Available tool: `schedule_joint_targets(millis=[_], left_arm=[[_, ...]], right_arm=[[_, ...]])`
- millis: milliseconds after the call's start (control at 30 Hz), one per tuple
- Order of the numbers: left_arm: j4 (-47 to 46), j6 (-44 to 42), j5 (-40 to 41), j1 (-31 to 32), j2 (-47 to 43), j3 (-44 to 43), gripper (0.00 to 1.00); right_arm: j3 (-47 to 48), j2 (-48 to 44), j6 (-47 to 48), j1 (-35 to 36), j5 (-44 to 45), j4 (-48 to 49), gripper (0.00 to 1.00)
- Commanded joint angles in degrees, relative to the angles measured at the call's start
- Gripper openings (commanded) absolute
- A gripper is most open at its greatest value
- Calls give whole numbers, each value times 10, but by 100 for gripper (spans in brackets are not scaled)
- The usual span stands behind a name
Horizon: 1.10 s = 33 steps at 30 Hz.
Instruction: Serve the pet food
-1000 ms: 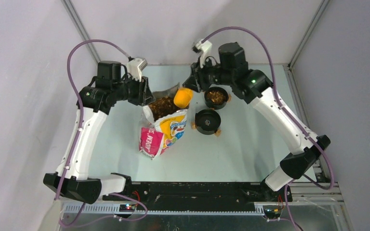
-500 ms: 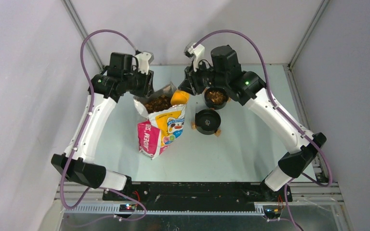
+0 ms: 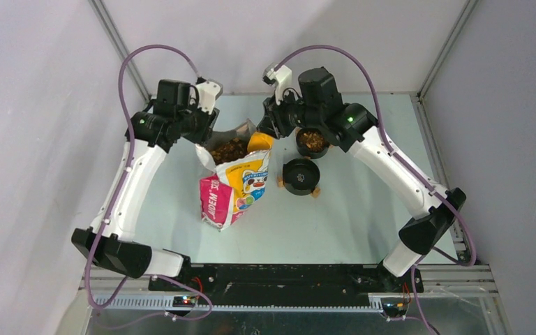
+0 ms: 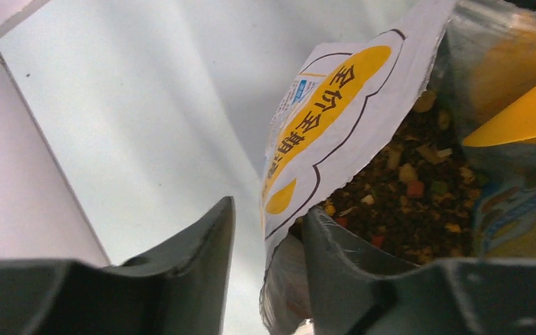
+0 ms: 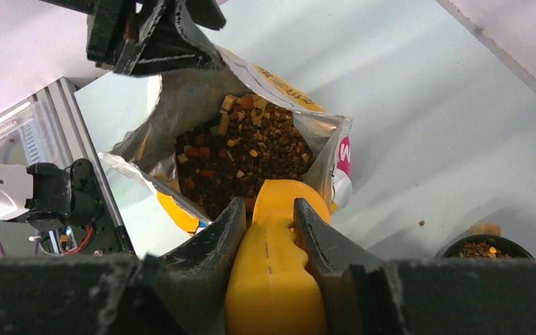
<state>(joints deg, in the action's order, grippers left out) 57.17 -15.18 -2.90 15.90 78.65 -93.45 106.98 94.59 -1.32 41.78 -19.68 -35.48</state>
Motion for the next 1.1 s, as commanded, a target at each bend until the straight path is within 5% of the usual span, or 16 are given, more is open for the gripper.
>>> schedule_joint_targets(millis=[0, 200, 433, 700, 1067], left_arm=[[-15, -37, 21, 1, 25, -8, 35], [-32, -3, -72, 1, 17, -6, 2], [-105, 82, -235, 1, -26, 29, 0], [-125, 120, -245, 1, -43, 42, 0], [-131, 137, -257, 1, -49, 64, 0]], right_arm=[[24, 10, -1, 6, 24, -6, 0], [25, 12, -24, 8, 50, 2, 0], [56, 39, -40, 8, 49, 24, 0], [57, 79, -31, 1, 32, 29, 0], [-71, 57, -13, 14, 73, 153, 0]])
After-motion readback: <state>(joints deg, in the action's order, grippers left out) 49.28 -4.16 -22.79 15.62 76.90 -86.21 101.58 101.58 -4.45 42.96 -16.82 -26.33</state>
